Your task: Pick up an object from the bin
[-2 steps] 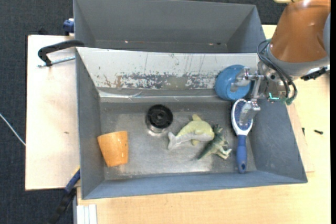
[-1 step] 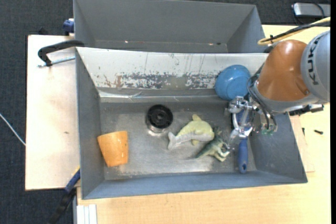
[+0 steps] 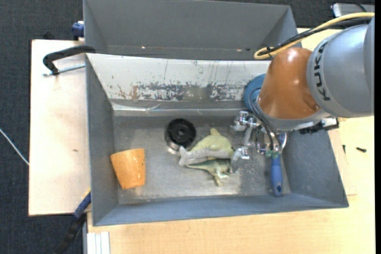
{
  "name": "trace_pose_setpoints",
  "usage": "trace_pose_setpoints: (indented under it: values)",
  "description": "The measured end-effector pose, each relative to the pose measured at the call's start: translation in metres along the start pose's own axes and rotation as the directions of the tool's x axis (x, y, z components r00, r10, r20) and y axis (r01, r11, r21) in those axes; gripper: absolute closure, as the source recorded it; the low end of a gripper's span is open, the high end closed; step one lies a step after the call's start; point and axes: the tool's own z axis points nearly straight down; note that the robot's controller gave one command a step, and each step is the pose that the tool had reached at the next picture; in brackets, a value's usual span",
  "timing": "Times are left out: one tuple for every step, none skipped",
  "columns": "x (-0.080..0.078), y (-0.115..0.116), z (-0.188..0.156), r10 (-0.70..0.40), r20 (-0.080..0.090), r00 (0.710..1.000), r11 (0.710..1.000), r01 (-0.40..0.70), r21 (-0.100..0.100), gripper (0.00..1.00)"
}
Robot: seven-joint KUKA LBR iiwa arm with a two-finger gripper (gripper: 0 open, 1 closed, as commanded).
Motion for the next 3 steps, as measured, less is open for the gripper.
trace_pose_setpoints:
  values:
    - [0.049,0.082,0.000,-0.011,0.003,1.000,1.000,0.011,0.000,0.00]
    - [0.048,0.080,0.000,-0.008,0.001,1.000,1.000,0.008,0.000,1.00]
    - [0.052,0.061,-0.132,-0.030,0.005,1.000,1.000,0.030,0.000,1.00]
